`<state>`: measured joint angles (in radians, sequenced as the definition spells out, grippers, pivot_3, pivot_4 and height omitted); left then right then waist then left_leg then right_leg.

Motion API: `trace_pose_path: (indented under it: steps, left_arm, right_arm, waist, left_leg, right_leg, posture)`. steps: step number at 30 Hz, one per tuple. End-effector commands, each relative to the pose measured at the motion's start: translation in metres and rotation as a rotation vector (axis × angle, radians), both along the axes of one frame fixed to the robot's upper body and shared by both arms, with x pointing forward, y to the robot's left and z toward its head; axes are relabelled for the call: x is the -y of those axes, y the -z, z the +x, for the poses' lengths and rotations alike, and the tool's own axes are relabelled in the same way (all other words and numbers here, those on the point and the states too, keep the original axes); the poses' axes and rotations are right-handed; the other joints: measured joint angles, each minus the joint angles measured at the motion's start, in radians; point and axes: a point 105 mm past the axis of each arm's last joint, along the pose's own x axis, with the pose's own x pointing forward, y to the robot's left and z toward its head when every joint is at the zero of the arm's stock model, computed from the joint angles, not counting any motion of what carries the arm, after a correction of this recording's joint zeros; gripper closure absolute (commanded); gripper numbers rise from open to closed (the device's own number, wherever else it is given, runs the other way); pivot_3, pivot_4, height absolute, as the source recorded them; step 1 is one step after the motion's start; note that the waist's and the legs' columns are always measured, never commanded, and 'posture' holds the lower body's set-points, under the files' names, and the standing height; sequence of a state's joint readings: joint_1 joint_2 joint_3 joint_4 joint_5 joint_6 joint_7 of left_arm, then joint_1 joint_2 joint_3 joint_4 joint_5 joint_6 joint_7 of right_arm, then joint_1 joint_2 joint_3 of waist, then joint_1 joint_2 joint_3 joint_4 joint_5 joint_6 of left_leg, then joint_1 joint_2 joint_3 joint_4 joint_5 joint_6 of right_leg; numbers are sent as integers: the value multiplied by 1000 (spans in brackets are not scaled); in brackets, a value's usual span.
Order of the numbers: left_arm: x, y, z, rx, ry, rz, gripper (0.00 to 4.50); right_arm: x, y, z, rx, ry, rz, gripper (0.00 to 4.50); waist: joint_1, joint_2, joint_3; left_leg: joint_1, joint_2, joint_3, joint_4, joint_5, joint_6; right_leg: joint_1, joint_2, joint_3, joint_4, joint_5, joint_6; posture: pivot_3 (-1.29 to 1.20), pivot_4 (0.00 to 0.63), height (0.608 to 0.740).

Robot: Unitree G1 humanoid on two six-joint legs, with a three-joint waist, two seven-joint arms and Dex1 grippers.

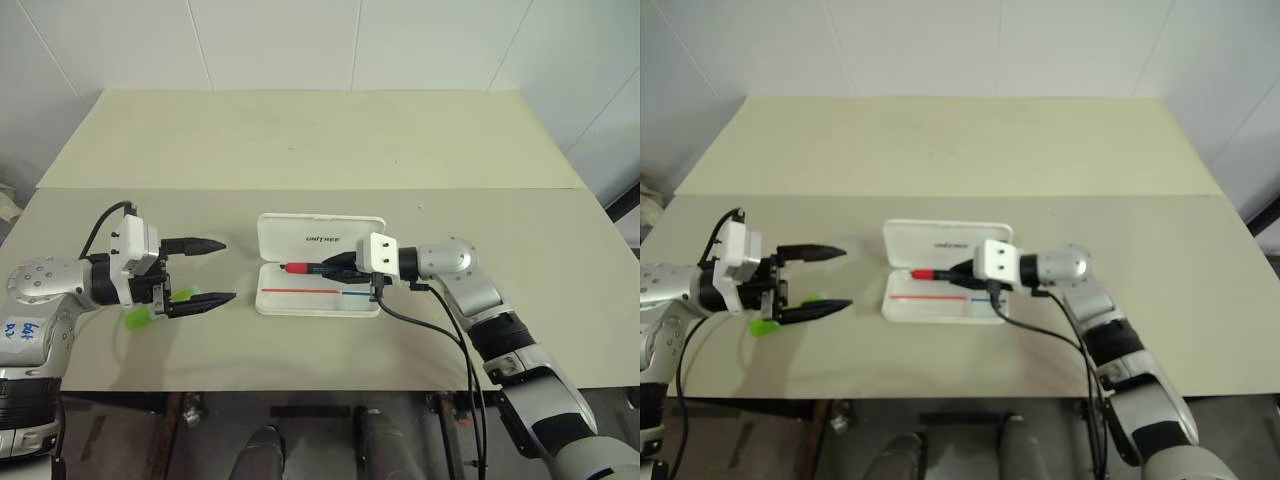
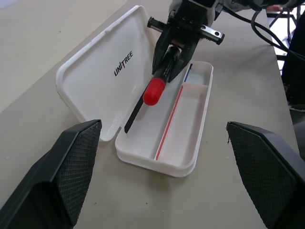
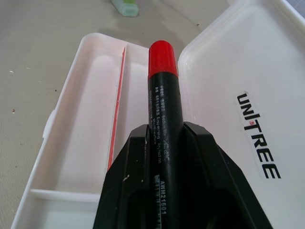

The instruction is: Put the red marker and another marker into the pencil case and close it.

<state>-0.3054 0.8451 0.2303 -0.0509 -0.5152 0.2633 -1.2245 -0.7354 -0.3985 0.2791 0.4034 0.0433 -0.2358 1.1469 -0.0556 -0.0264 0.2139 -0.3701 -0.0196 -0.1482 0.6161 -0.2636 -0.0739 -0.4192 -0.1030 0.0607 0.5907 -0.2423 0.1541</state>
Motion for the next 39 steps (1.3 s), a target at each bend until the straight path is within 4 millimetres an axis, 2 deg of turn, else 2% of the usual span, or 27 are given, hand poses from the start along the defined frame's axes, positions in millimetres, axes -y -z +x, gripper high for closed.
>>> trace_pose_path:
  steps: [1,7,12,16,19,21,25,28,33,39]
  left_arm:
    - [5,-12,-1,48,25,-13,0]
    - [7,-12,1,48,32,-15,0]
    - [2,-4,-2,14,13,9,0]
    - [-18,10,-4,-3,-84,0,0]
    - [-29,15,-6,-1,-141,-6,0]
    - [-40,16,-7,7,-186,-28,0]
    - [-75,25,-12,-5,-295,16,0]
    - [-84,26,-15,-34,-323,-1,0]
    - [-104,40,-19,-92,-368,30,0]
    - [-112,66,-19,-176,-348,108,0]
  right_arm:
    - [-4,-6,-3,30,-22,17,2188]
    - [-6,-12,-5,36,-17,58,29]
    - [0,-28,-18,-11,-35,141,29]
    - [17,-31,-45,-99,-104,180,29]
    - [28,-33,-55,-150,-109,198,29]
    - [37,-36,-57,-154,-103,205,29]
    - [64,-44,-61,-167,-94,181,29]
    - [73,-46,-62,-159,-79,158,29]
    - [82,-50,-59,-130,-41,138,29]
    - [76,-55,-59,-103,-36,154,29]
  waist:
    - [0,0,0]
    - [0,0,0]
    - [1,0,0]
    - [2,0,0]
    - [3,0,0]
    - [3,0,0]
    - [3,0,0]
    - [5,0,0]
    - [3,0,0]
    - [5,0,0]
  left_leg:
    - [0,0,0,0,0,0]
    - [0,0,0,0,0,0]
    - [0,0,0,0,0,0]
    - [0,0,0,-1,0,0]
    - [0,1,0,-1,0,0]
    - [0,1,0,-1,0,0]
    - [1,1,1,-1,0,0]
    - [1,2,1,-1,0,0]
    - [1,2,1,-1,0,0]
    - [1,2,1,-1,0,0]
  right_leg:
    - [0,0,0,0,0,0]
    - [0,0,0,0,0,0]
    - [0,0,0,0,0,0]
    - [0,0,0,-1,0,0]
    - [0,0,0,-1,0,-1]
    - [0,0,0,-1,0,-1]
    - [0,1,0,-1,-1,-2]
    - [0,1,0,-1,-1,-3]
    - [0,1,0,-1,-1,-3]
    - [0,1,0,-1,-1,-3]
  posture:
    - [0,150,740]
    - [0,150,740]
    - [0,150,740]
    - [0,150,740]
    - [0,150,740]
    - [0,150,740]
    - [0,150,740]
    - [0,150,740]
    - [0,150,740]
    - [0,150,740]
